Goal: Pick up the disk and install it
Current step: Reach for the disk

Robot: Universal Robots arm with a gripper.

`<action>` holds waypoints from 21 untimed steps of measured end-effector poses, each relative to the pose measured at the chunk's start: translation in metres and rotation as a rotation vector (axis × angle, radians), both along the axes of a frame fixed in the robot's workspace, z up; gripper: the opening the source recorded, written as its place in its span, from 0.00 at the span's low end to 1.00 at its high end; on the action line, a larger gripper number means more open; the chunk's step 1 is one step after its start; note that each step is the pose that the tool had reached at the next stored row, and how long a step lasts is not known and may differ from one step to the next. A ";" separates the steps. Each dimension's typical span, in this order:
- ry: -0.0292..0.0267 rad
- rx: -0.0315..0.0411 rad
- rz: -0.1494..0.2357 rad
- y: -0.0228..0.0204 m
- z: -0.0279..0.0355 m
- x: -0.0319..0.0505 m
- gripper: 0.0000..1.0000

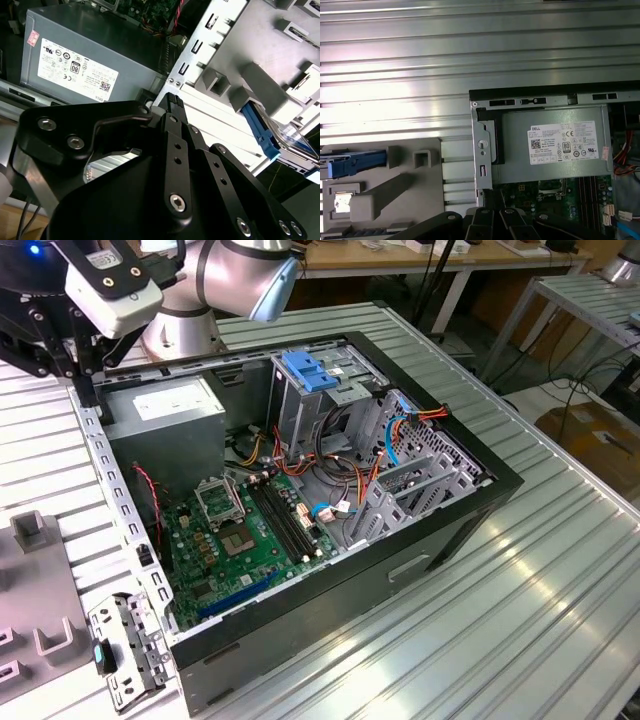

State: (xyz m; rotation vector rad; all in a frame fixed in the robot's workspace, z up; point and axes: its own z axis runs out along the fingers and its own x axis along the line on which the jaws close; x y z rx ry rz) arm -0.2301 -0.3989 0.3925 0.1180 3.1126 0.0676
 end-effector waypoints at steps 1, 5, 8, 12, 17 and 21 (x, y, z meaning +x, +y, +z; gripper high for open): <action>0.0000 0.0001 0.000 0.0000 -0.0001 -0.0011 0.11; 0.0001 0.0000 0.000 0.0000 -0.0004 -0.0043 0.11; 0.0001 0.0000 0.000 0.0000 -0.0005 -0.0066 0.11; 0.0000 0.0001 0.000 0.0000 -0.0008 -0.0099 0.11; 0.0001 0.0001 0.000 0.0000 -0.0011 -0.0138 0.11; 0.0001 0.0000 0.000 0.0000 -0.0013 -0.0167 0.11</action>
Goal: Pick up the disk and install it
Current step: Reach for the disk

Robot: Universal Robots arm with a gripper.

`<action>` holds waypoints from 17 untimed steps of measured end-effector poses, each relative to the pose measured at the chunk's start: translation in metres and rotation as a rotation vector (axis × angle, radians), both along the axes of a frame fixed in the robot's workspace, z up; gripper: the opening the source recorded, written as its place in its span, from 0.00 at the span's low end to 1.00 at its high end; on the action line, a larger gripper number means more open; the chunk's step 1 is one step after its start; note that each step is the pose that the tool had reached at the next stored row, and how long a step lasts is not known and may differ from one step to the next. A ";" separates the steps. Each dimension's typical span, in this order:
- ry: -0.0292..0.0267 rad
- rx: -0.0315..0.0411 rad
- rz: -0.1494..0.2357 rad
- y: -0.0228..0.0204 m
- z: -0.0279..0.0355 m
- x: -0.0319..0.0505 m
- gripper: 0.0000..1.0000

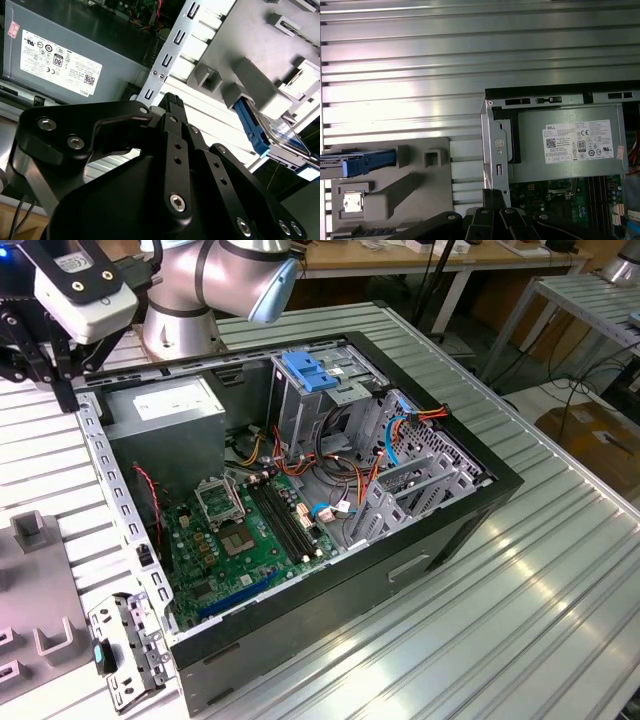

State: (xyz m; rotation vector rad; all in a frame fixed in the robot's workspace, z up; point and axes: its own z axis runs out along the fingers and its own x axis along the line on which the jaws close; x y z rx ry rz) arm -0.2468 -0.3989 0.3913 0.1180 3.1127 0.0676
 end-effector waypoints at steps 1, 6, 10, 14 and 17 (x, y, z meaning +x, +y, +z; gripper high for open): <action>0.0000 0.0000 0.000 0.0000 -0.0001 -0.0013 0.11; 0.0000 0.0000 0.000 0.0000 -0.0004 -0.0086 0.11; 0.0000 0.0000 0.000 0.0000 -0.0005 -0.0101 0.11; -0.0001 -0.0251 0.000 0.0099 -0.0008 -0.0106 0.11; 0.0001 -0.0522 0.000 0.0155 -0.0015 -0.0142 0.11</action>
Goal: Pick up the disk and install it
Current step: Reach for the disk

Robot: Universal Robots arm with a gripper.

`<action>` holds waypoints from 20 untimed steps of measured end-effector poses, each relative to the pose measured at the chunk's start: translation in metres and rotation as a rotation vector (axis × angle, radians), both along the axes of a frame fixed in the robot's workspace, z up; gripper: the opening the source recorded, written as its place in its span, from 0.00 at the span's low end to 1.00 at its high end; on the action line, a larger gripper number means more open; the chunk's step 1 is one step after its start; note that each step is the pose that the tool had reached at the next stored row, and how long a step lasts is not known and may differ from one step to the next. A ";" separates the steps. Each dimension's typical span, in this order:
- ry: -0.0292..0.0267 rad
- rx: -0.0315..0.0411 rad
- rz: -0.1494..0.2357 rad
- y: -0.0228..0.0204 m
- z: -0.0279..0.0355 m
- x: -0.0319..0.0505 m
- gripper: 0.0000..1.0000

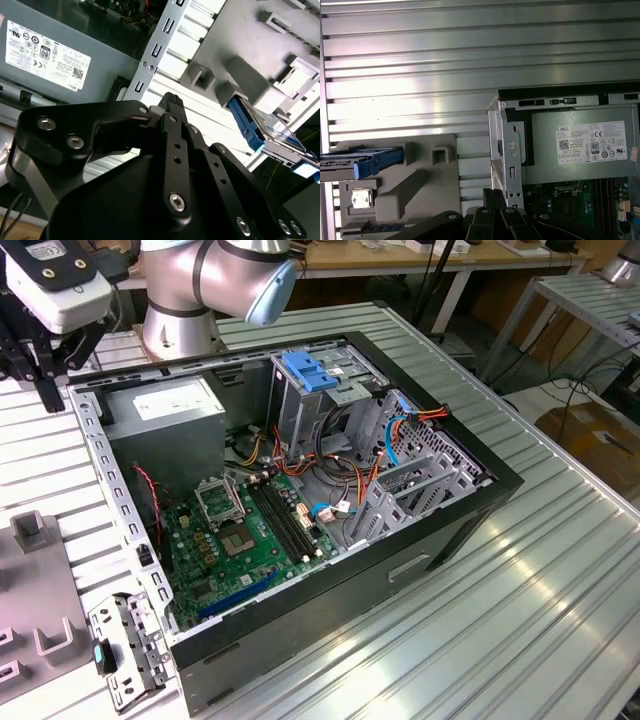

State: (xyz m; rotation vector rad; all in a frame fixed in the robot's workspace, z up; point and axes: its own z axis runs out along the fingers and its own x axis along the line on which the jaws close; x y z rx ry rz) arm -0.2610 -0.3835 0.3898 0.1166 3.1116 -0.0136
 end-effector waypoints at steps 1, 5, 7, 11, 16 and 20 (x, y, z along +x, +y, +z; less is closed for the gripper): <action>-0.0001 -0.0001 0.000 0.0001 -0.0002 -0.0045 0.11; -0.0001 -0.0001 0.000 0.0003 -0.0005 -0.0232 0.11; -0.0002 -0.0001 0.000 0.0009 -0.0010 -0.0362 0.11; -0.0002 0.0000 0.000 0.0012 -0.0022 -0.0550 0.11; 0.0003 0.0000 0.000 0.0012 -0.0034 -0.0751 0.11; 0.0012 -0.0001 0.000 0.0012 -0.0044 -0.0923 0.11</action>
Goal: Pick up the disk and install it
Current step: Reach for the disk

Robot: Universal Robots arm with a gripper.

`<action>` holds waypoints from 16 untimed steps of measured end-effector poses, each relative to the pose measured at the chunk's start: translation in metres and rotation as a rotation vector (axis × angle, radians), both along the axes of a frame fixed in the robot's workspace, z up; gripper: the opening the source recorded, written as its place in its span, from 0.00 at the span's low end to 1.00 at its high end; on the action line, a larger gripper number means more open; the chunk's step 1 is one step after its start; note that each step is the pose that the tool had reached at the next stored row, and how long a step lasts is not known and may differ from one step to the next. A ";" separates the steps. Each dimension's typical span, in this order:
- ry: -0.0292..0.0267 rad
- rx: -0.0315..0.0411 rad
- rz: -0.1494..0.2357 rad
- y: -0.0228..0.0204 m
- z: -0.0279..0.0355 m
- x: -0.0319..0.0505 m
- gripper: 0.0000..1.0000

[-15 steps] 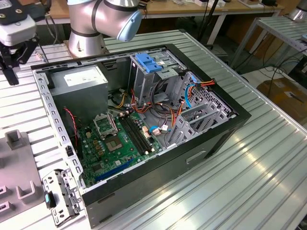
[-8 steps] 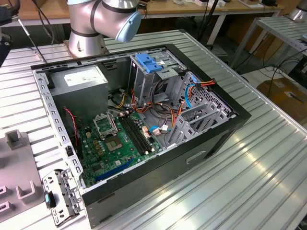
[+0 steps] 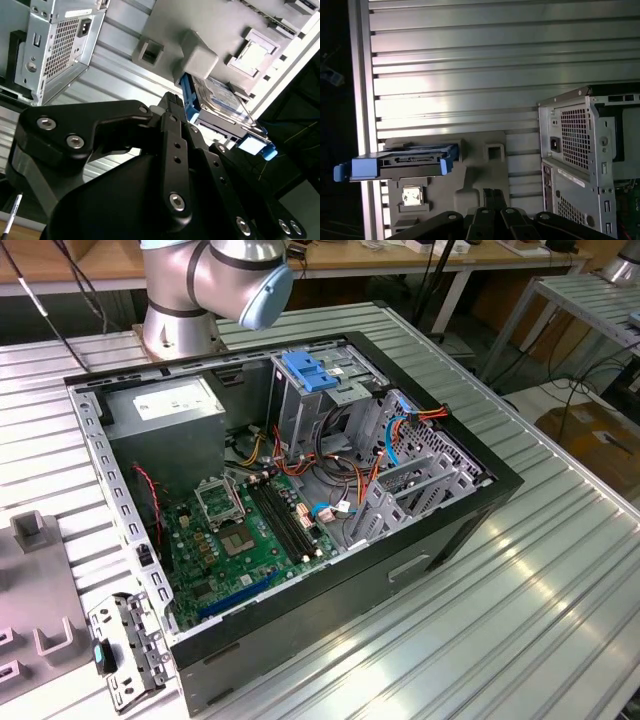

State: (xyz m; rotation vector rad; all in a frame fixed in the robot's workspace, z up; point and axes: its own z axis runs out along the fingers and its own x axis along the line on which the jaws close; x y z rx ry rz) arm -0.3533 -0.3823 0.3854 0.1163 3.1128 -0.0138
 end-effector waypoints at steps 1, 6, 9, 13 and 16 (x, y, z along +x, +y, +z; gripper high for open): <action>0.0000 0.0000 0.000 0.0000 -0.0004 -0.0059 0.11; 0.0006 -0.0001 0.000 0.0002 -0.0018 -0.0325 0.11; 0.0008 -0.0001 0.000 0.0004 -0.0027 -0.0471 0.11; 0.0025 0.0000 0.000 0.0004 -0.0038 -0.0582 0.11; 0.0027 -0.0001 0.000 0.0004 -0.0038 -0.0588 0.11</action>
